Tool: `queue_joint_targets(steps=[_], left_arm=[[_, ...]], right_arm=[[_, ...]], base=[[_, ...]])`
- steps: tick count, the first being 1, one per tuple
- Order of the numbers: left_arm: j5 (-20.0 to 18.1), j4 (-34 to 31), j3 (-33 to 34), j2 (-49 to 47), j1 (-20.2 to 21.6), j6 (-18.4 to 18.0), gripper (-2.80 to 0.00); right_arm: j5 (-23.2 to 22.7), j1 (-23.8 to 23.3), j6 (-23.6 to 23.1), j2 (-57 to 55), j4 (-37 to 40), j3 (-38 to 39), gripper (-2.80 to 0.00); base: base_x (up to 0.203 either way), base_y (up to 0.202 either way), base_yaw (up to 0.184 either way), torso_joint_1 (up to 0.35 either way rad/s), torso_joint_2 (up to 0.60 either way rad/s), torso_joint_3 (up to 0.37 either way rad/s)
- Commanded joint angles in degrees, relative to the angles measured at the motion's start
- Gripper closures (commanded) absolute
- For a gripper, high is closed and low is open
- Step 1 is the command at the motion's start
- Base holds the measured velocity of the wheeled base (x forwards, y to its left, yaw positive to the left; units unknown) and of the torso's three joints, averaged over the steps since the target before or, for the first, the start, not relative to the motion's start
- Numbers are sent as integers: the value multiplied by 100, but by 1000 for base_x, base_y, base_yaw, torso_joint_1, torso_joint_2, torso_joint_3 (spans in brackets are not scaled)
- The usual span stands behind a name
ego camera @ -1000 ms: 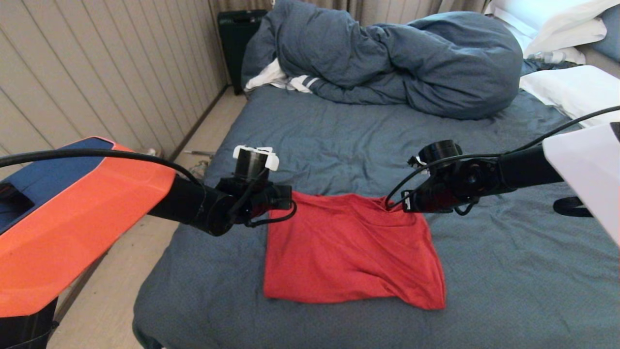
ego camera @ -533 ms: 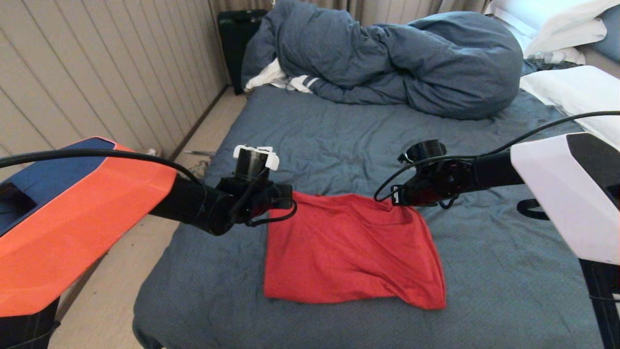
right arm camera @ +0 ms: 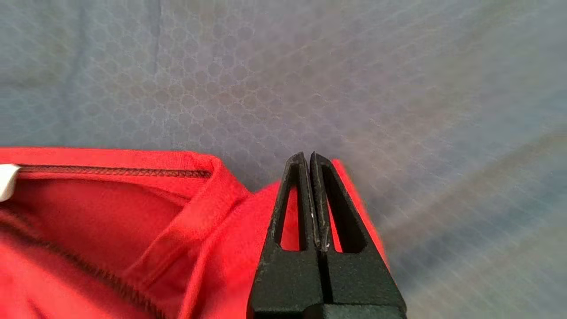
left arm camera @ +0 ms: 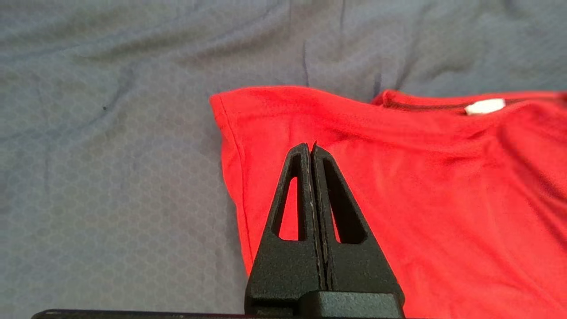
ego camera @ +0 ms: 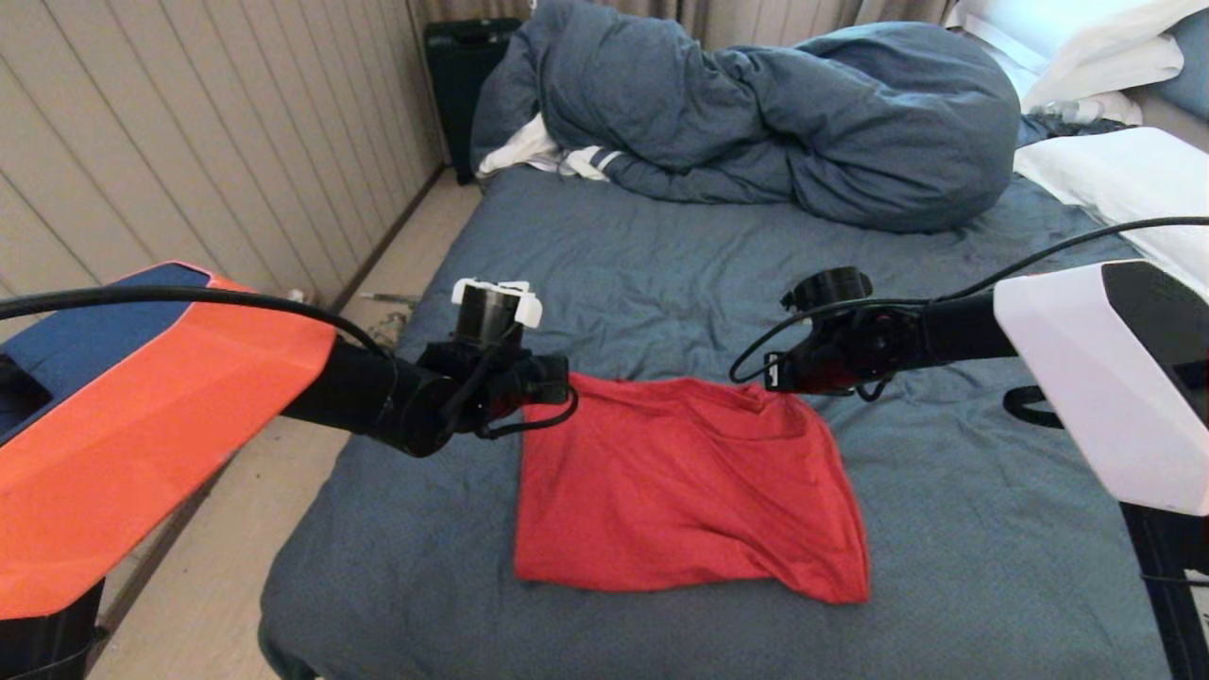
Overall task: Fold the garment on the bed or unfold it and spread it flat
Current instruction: Fold the red T-shirt
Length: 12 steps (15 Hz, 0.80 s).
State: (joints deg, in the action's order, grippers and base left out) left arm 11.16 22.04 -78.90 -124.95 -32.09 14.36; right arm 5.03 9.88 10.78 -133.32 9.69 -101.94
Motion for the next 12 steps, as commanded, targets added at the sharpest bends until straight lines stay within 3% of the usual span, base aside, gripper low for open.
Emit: queue_joint_targets(steps=[1,5,12], left_arm=[[9,6,39,164,1,24,0],[9,-66,416,599,13,34,0],[-67,-172,1326,1190,244,392,0]], right_arm=[[-3,5,9,422,2,175,0],[-1,-37,-18,1290,20,883,0],[-130,-311,169,1600,667,1991,0]], base=[[0,0,0,0,0,0],[0,0,0,0,0,0],[0,0,0,0,0,0]])
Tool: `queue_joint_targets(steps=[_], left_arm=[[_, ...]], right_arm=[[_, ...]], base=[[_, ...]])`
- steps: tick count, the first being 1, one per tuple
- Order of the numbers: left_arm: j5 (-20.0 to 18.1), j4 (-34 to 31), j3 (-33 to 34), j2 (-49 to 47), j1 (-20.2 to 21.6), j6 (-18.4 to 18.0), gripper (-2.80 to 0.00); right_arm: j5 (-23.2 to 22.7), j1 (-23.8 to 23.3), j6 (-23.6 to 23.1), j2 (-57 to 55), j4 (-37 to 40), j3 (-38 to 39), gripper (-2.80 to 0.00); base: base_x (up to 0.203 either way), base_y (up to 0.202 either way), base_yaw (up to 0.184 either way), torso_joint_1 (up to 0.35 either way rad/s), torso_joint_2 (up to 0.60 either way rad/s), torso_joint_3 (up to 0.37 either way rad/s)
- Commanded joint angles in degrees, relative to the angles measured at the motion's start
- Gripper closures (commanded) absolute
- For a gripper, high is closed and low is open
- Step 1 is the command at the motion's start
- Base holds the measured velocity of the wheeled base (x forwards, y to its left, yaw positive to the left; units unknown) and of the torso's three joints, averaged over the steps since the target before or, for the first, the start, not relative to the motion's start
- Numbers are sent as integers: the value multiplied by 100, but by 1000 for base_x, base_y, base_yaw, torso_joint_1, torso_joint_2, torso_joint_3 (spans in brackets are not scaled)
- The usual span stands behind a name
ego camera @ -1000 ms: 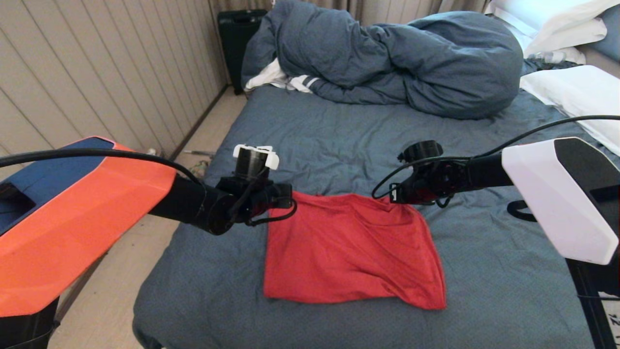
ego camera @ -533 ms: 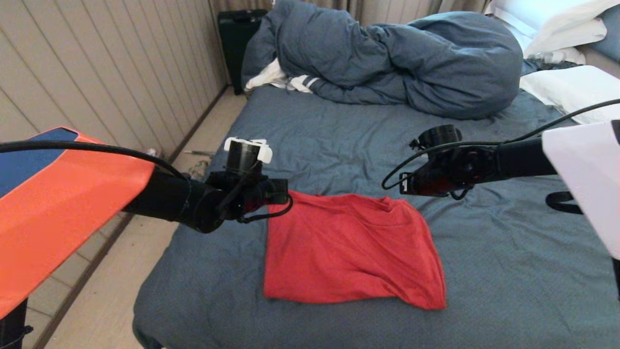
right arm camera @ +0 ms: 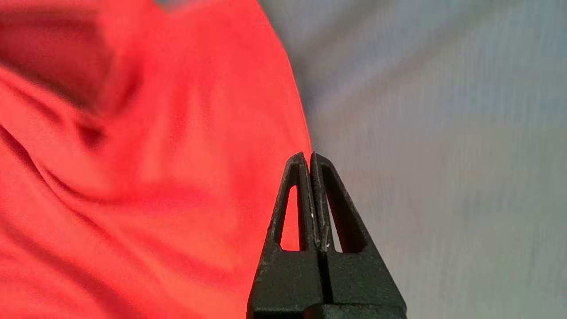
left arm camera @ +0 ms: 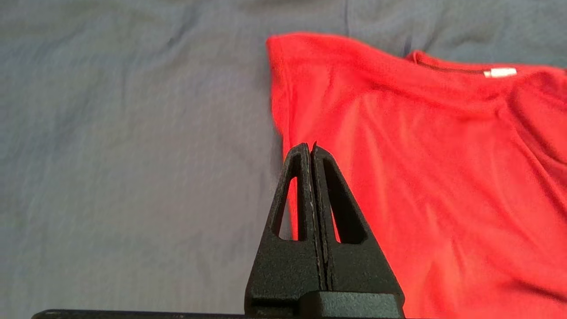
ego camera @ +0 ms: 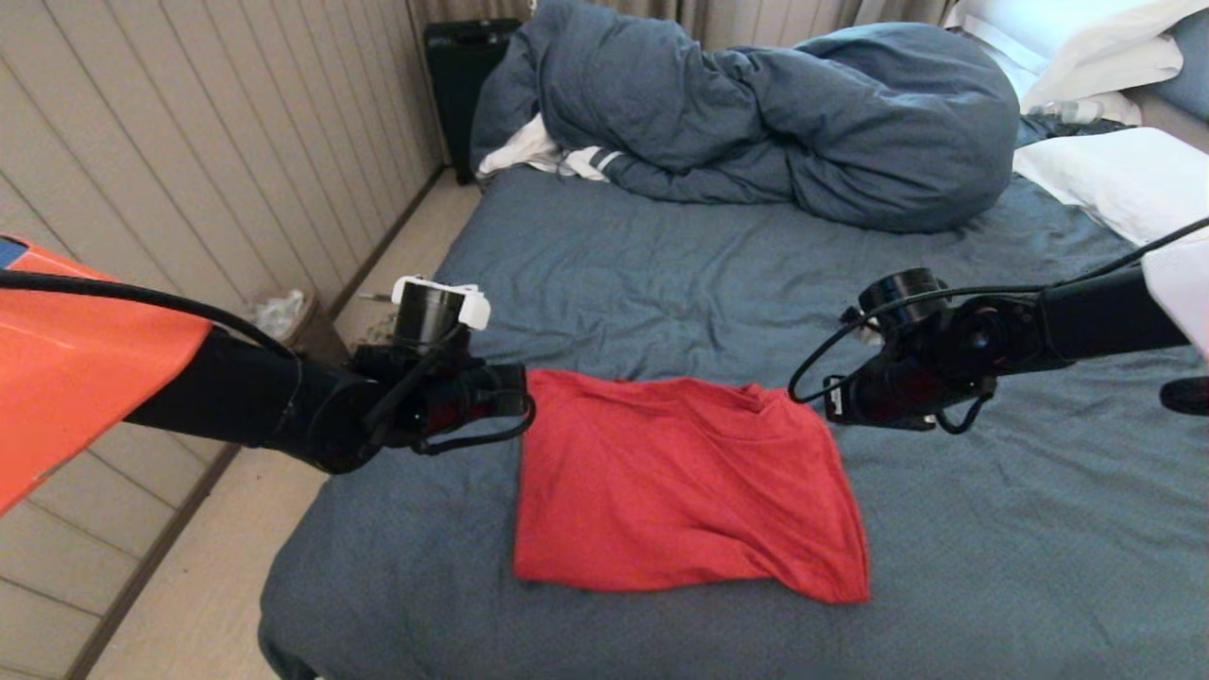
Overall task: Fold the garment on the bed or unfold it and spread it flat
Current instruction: Fold the red T-shirt
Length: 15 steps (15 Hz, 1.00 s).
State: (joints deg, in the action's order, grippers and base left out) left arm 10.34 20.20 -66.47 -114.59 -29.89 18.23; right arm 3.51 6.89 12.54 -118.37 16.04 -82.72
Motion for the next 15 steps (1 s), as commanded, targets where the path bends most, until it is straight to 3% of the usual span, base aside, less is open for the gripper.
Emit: queue_joint_targets(steps=[1,3,14,15], left_arm=[[-11,15,202,237,34,47,0],[-211,10,362,317,36,162,0],[-269,2,319,200,45,198,0],[-269,-7,311,200,51,190,0]], right_arm=[[-105,-6,47,204,177,167,0],[-476,-3,85,342,257,396,0],[-588,67,73,297,207,669,0],[-579,76,73,297,198,674,-280]], base=[[0,0,0,0,0,0],[0,0,0,0,0,0],[0,0,0,0,0,0],[0,0,0,0,0,0]])
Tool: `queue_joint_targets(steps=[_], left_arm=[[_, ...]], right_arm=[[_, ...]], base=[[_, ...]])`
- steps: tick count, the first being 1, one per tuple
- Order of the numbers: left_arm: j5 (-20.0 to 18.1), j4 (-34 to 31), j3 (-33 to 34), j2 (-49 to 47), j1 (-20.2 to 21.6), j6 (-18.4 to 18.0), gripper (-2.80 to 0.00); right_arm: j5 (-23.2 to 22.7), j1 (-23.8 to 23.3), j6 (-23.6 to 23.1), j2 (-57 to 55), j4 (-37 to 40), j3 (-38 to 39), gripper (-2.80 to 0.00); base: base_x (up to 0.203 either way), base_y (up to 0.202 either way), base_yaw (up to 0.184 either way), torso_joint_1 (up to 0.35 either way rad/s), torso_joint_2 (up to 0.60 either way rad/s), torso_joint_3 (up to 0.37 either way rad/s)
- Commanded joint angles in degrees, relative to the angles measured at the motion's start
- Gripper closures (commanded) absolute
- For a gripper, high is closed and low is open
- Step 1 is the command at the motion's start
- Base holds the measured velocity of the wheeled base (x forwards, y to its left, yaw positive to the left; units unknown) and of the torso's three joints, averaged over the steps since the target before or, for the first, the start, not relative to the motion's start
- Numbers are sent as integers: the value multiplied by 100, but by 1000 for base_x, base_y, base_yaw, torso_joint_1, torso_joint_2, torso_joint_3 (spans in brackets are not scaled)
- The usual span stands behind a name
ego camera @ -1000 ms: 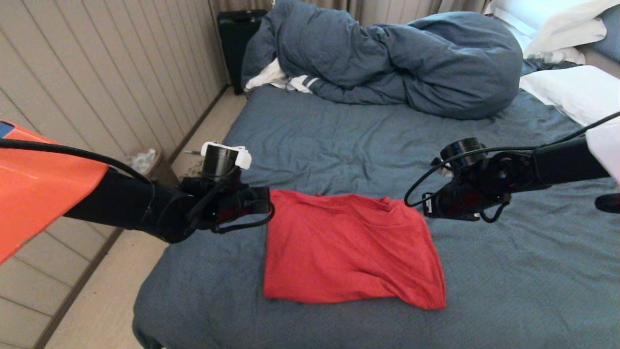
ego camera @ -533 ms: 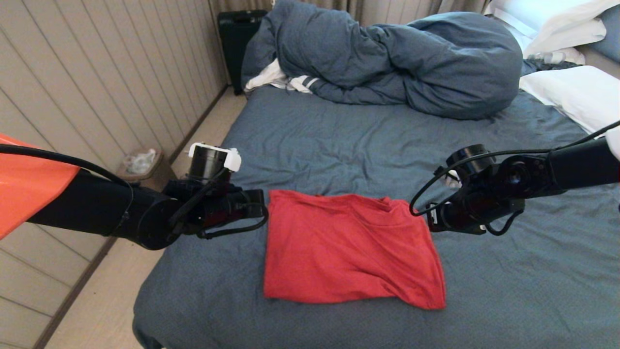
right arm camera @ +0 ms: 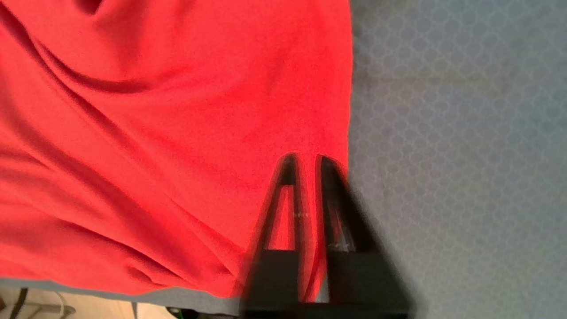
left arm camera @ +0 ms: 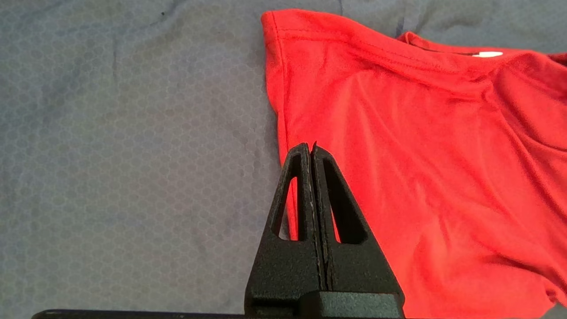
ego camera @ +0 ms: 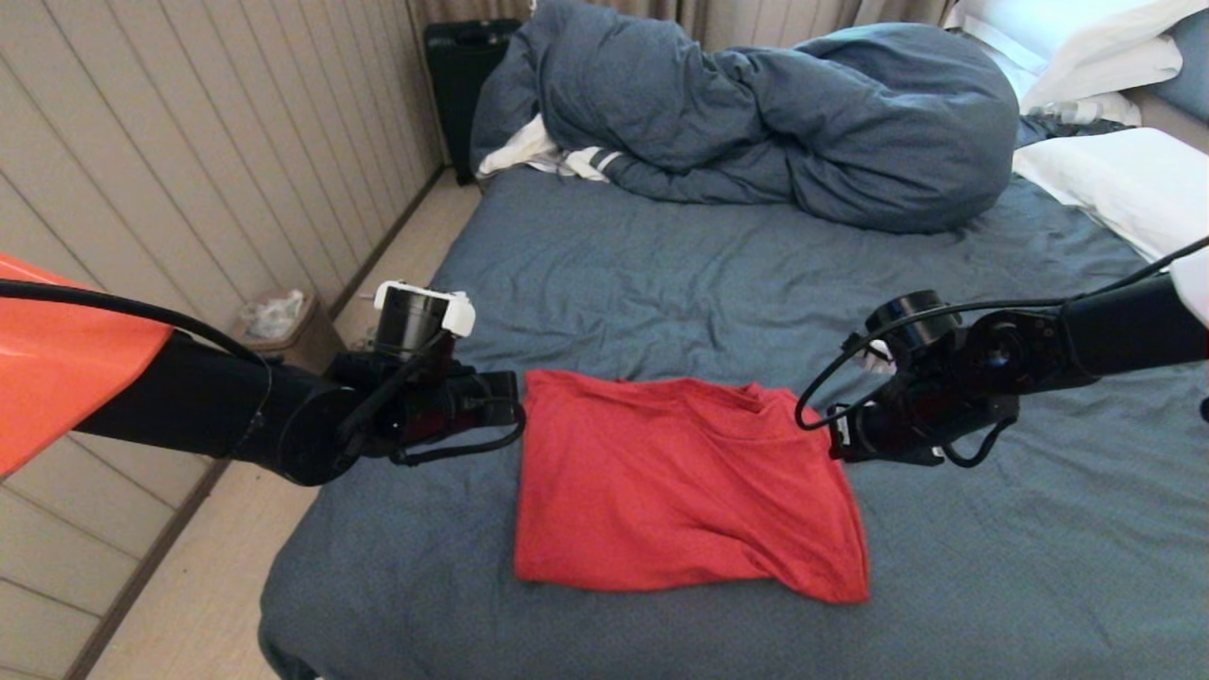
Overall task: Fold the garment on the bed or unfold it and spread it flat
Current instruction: Fold the red T-shirt
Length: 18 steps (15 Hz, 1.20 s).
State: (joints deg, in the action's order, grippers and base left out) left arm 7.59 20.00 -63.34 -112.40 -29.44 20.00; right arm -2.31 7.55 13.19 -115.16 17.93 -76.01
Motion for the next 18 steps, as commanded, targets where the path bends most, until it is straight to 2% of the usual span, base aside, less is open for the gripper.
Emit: queue_joint_targets(steps=[1,7,10,13,18], left_arm=[[14,12,-3,-19,8,3,0],[23,21,-38,-98,8,-14,0],[23,21,-37,-98,8,-22,0],[14,41,-20,-132,8,-14,0],[21,73,-37,-243,35,-14,0]], right_arm=[[-14,19,8,9,4,16,-280],[-43,103,-37,-99,6,58,-280],[-196,118,-35,-330,-9,33,-280],[-201,177,2,-580,-293,15,-280],[-209,265,8,-806,-325,7,-280]], base=[[0,0,0,0,0,0],[0,0,0,0,0,0],[0,0,0,0,0,0],[0,0,0,0,0,0],[0,0,0,0,0,0]])
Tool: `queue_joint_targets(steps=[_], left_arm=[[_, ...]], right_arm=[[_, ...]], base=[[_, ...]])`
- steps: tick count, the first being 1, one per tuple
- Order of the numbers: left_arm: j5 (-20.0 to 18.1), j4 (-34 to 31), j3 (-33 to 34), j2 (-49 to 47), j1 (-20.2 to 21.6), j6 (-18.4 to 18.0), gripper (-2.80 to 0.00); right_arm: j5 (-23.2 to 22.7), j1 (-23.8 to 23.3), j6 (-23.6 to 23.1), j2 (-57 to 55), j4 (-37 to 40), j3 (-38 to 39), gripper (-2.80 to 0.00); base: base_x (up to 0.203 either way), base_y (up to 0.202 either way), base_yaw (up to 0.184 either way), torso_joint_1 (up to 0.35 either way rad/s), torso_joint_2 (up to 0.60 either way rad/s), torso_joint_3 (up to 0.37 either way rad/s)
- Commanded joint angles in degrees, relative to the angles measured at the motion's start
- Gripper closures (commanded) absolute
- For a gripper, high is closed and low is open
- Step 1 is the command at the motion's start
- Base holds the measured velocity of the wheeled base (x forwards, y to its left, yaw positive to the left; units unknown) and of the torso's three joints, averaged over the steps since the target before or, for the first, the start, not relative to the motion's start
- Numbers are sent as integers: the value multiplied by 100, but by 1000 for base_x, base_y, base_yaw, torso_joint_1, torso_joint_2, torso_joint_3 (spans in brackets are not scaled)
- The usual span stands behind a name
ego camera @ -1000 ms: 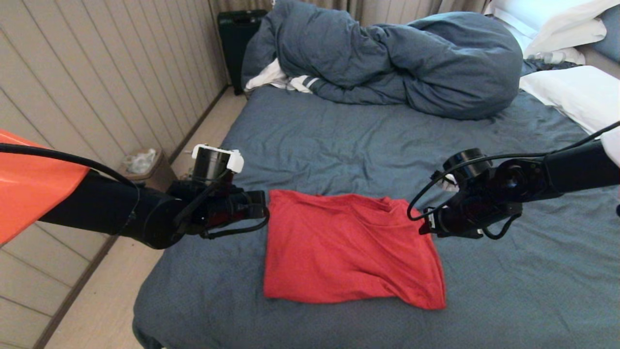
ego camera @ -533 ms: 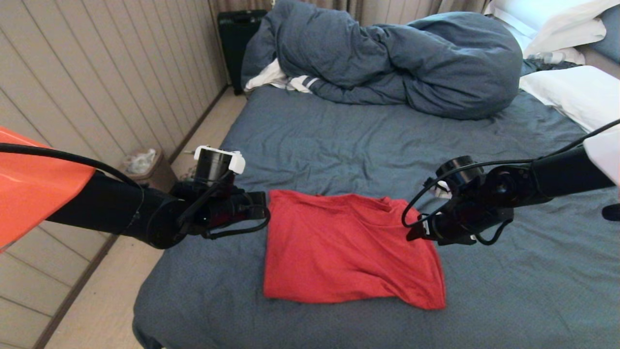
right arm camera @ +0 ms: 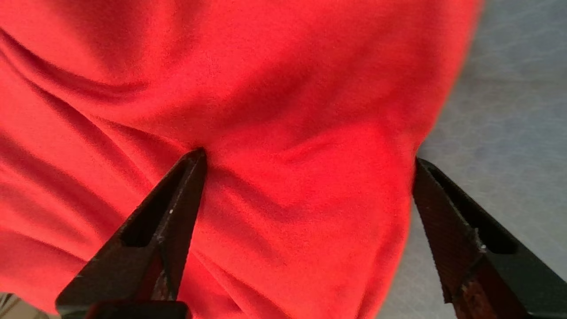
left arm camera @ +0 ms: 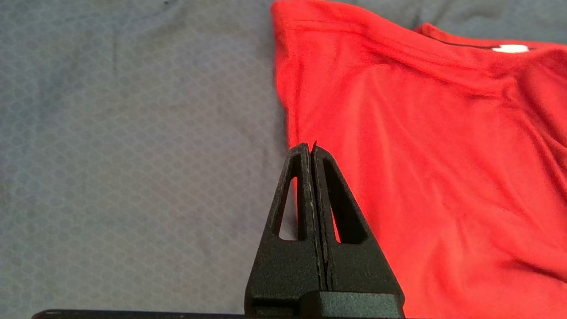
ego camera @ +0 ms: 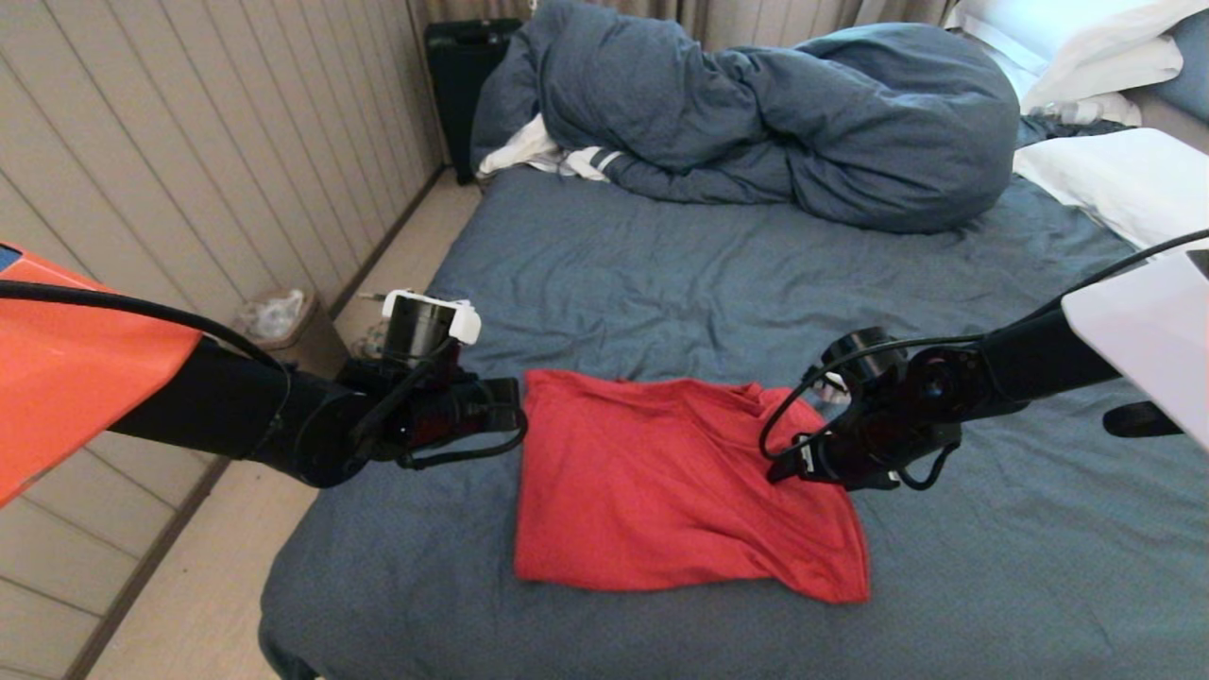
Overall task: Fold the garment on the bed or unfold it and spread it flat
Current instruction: Fold the red T-shirt
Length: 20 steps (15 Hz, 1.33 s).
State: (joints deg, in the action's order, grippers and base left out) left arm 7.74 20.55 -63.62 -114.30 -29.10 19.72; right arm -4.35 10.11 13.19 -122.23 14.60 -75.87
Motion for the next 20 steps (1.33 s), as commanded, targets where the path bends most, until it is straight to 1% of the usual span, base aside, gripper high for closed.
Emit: queue_joint_targets(steps=[1,3,8,9,16,20], left_arm=[[8,19,-10,-74,1,5,0],[8,19,-36,-91,7,12,0],[6,19,-63,-92,43,14,0],[1,22,-54,-91,45,14,0],[-1,19,-63,-101,115,5,0],[-1,-10,-72,-51,106,-12,0]], right_arm=[[-4,9,8,-103,7,2,-280],[-4,48,8,-175,-1,-3,-280],[5,471,105,-247,-107,-91,-280],[5,502,112,-285,-107,-111,0],[5,504,113,-284,-109,-199,0],[13,314,105,-62,-85,-262,0]], base=[[0,0,0,0,0,0],[0,0,0,0,0,0],[0,0,0,0,0,0],[0,0,0,0,0,0],[0,0,0,0,0,0],[0,0,0,0,0,0]])
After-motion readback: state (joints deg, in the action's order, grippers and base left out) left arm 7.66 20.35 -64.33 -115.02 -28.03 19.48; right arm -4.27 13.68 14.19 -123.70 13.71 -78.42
